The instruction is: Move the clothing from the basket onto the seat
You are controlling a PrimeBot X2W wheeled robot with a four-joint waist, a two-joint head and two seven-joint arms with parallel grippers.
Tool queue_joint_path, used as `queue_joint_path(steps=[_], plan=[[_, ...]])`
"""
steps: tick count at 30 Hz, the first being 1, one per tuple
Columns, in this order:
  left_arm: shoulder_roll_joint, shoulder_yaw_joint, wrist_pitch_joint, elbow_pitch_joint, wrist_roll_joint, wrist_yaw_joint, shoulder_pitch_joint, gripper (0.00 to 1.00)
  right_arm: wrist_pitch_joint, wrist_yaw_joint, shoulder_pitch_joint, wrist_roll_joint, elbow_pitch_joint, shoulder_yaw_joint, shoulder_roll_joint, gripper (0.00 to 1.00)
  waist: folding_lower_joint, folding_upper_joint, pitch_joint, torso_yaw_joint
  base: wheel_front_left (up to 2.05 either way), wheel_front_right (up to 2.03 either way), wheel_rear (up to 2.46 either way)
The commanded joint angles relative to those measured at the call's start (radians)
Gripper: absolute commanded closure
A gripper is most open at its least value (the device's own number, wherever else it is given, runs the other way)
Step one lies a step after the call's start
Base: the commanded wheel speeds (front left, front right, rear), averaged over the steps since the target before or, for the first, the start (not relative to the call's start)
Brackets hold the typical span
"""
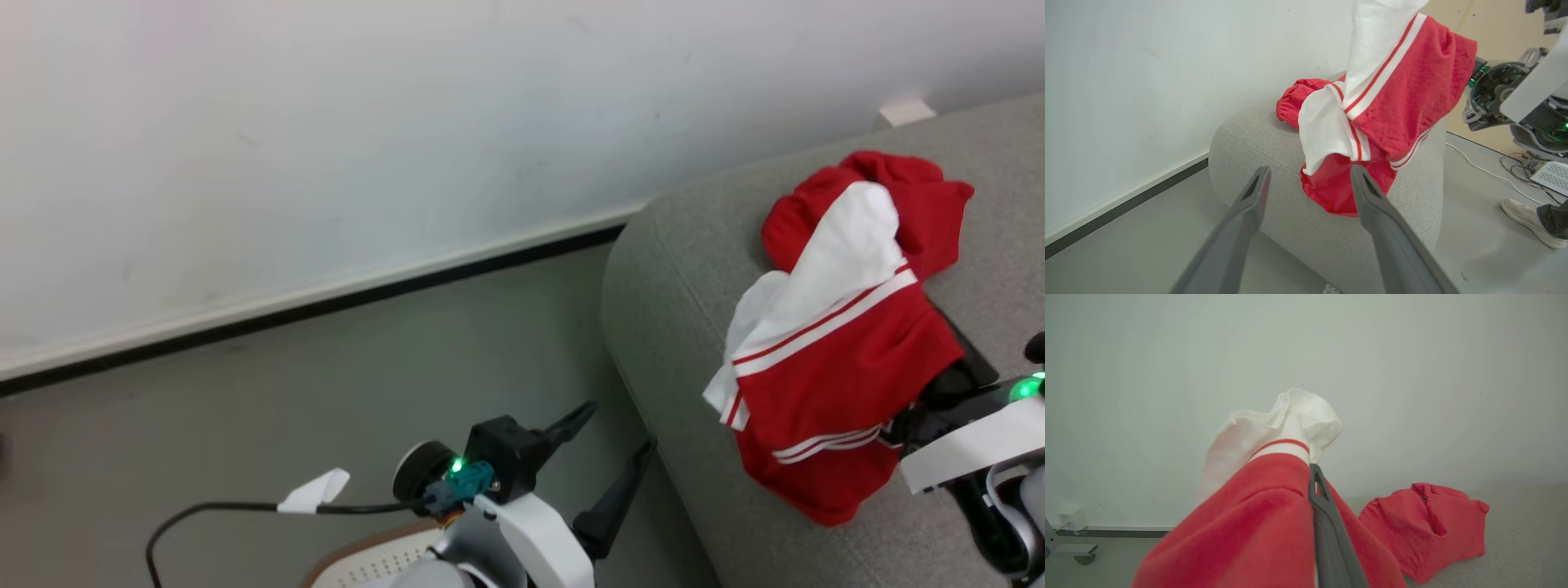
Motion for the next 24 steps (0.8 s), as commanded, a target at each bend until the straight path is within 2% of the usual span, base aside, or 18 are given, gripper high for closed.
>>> queue_joint_path(steps=[1,7,14,19,24], plan=[[0.008,0.005,0.000,-0.004,0.008,-0.003,-0.015,0.00,-0.003,-0.003,0.002,-0.006,-0.005,-0.013,0.009,1.00,0.0000,-0.0001,0.045,-0.024,0.00,0.00,0.00],[0.033,-0.009,0.033,-0.049,0.042,-0.026,-0.092,0.00,-0.022,-0.003,-0.055,-0.095,-0.007,-0.211,0.086,1.00,0.0000,-0.0001,0.205,-0.018,0.00,0.00,0.00],[0.081,-0.010,0.087,-0.115,0.084,-0.061,-0.206,0.00,-0.032,-0.003,-0.301,-0.292,0.011,-0.583,0.197,1.00,0.0000,-0.0001,0.430,0.011,0.00,0.00,0.00],[0.109,-0.011,0.116,-0.162,0.114,-0.079,-0.275,0.00,0.049,-0.002,-0.541,-0.413,0.112,-0.820,0.200,1.00,0.0000,-0.0001,0.544,0.038,0.00,0.00,0.00],[0.097,-0.019,0.120,-0.186,0.118,-0.085,-0.303,0.00,0.081,-0.003,-0.655,-0.649,0.260,-1.026,0.187,1.00,0.0000,-0.0001,0.600,0.083,0.00,0.00,0.00]])
